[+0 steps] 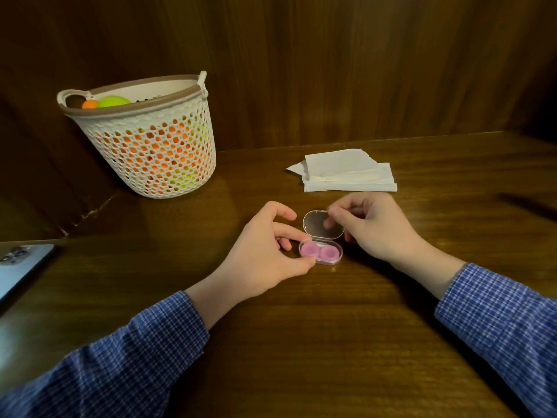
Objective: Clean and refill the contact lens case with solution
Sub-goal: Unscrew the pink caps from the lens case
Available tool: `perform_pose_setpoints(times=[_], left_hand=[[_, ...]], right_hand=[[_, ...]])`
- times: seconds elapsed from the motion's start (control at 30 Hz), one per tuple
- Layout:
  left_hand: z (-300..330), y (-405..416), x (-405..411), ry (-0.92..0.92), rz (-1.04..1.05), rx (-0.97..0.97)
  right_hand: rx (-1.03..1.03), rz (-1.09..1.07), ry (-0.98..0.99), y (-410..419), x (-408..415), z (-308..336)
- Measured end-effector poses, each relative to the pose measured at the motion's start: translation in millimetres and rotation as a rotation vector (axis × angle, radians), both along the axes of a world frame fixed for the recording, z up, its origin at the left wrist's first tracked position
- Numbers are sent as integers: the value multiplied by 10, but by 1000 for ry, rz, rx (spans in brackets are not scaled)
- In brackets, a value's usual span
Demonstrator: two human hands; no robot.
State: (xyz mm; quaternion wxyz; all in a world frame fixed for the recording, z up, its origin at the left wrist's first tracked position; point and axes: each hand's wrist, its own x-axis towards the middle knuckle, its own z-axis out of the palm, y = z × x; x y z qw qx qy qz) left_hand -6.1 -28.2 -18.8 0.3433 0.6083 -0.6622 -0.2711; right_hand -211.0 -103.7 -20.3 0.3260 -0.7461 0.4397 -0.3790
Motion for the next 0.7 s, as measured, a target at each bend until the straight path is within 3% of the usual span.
perform_pose_setpoints(times=[0.17, 0.3, 0.4, 0.5, 0.7], left_hand=[[4, 11, -33, 4, 32, 15], [5, 2, -34, 14, 66, 20], [9, -8, -9, 23, 66, 29], [12, -8, 13, 16, 49, 37], [22, -16, 32, -28, 4, 26]], right_hand=[[8, -65, 11, 6, 12, -19], [-169, -135, -17, 123, -37, 53], [-245, 27, -4, 225, -87, 103], [-187, 169, 170, 257, -75, 86], [-144, 185, 321, 224, -56, 43]])
